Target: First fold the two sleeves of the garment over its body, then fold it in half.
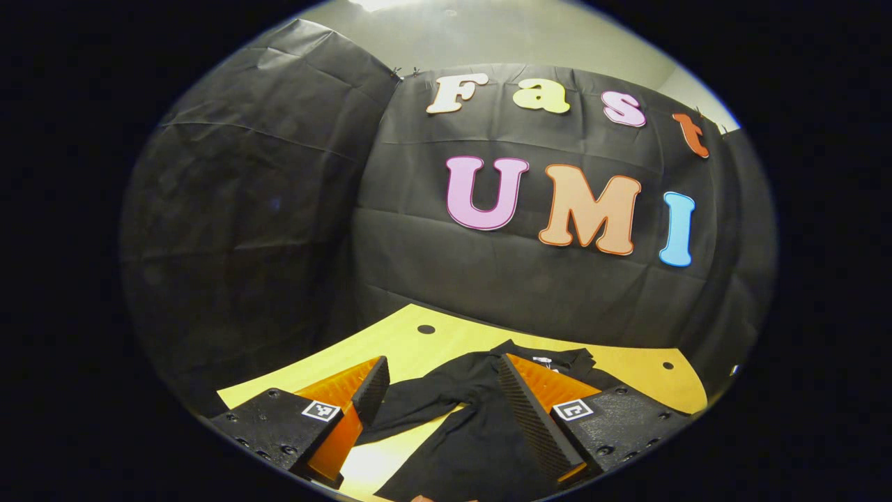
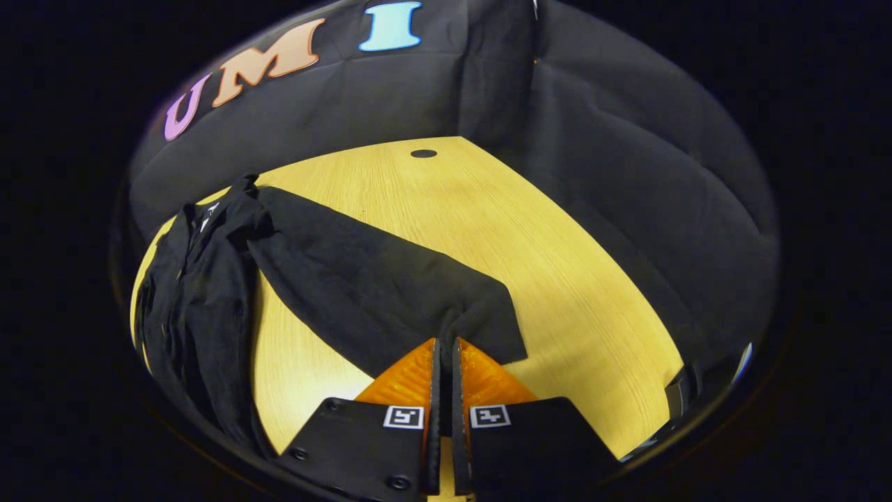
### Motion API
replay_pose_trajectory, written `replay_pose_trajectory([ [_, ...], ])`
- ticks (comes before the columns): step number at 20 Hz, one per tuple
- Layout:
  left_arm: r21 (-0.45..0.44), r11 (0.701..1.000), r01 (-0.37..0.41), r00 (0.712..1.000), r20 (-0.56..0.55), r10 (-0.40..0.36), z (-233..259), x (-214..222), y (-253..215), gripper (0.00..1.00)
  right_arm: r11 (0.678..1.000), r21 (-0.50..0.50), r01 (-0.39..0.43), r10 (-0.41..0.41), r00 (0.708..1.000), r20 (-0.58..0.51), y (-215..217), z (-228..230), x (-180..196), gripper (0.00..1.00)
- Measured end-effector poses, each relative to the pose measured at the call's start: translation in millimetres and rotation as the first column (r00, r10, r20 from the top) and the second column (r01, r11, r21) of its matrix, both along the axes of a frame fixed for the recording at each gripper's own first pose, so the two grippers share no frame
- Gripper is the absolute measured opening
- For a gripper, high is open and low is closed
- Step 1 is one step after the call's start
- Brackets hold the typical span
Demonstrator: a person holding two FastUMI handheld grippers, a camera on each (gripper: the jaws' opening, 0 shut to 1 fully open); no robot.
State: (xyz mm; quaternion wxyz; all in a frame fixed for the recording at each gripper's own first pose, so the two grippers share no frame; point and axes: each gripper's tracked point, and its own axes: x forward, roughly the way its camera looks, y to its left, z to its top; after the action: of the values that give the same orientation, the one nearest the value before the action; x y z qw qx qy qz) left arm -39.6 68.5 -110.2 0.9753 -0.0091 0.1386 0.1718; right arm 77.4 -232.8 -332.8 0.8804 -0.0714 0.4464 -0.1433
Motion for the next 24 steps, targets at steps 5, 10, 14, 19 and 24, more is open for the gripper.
replay_pose_trajectory([
  [5, 0.005, 0.999, -0.036, 0.999, -0.009, 0.036, -0.4, -11.6, 21.1, 0.95, 0.997, 0.065, -0.029, 0.030, 1.000, -0.004, 25.0, 12.9, 5.2, 0.04],
  [10, 0.002, 0.998, -0.068, 0.997, -0.028, 0.068, -6.0, -22.9, 45.8, 0.95, 0.980, 0.105, -0.170, 0.159, 0.982, 0.101, 102.2, 58.9, 42.1, 0.04],
  [14, -0.001, 0.995, -0.098, 0.995, -0.037, 0.098, -8.0, -34.0, 72.4, 0.95, 0.930, 0.128, -0.345, 0.314, 0.925, 0.211, 203.7, 109.9, 85.5, 0.04],
  [19, -0.011, 0.989, -0.146, 0.989, -0.033, 0.146, -7.8, -48.6, 111.5, 0.95, 0.807, 0.088, -0.584, 0.546, 0.794, 0.267, 360.5, 135.3, 115.0, 0.03],
  [24, 0.015, 0.979, -0.202, 0.978, -0.042, 0.203, -8.9, -73.4, 151.4, 0.95, 0.684, 0.064, -0.726, 0.721, 0.687, 0.093, 486.4, 58.8, 123.1, 0.03],
])
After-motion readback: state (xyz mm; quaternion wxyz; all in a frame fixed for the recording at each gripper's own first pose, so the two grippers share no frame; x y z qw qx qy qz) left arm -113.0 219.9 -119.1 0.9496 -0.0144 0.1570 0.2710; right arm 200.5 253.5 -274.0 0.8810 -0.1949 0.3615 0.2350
